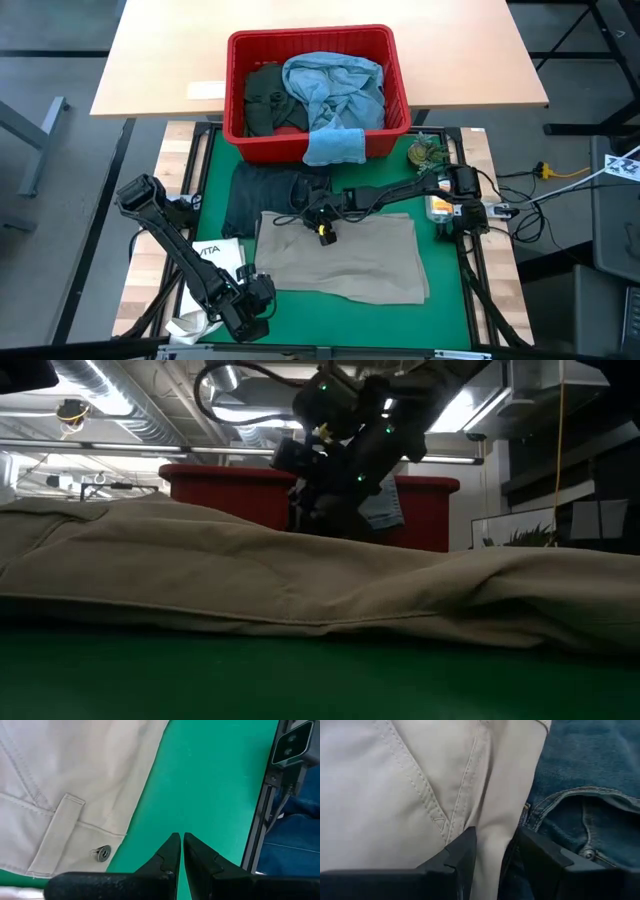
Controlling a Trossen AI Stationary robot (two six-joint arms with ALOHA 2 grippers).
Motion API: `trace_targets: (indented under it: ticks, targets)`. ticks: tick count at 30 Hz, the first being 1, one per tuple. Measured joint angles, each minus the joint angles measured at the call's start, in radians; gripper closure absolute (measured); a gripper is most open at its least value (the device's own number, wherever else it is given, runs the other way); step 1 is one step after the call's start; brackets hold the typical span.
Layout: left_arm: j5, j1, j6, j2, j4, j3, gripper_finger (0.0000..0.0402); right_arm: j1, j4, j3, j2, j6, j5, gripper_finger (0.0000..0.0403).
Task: Fold Laundry from Bin
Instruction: Fold the brown shorts
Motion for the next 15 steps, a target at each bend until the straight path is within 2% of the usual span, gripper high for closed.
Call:
trace_targets:
  ticks: [4, 8, 15]
  targets:
    - [0.001, 0.000, 0.000, 0.000, 0.000, 0.000, 0.0383, -0.009, -0.003, 0.000, 0.002, 0.002, -0.089, 0.0251]
    - [0.002, 0.000, -0.005, 0.000, 0.000, 0.000, 0.0383, -0.006, -0.009, 0.000, 0.003, 0.003, -0.100, 0.0264]
    - [0.009, 0.000, -0.008, 0.000, 0.000, 0.000, 0.0383, -0.007, -0.016, -0.001, 0.004, 0.001, -0.164, 0.0350]
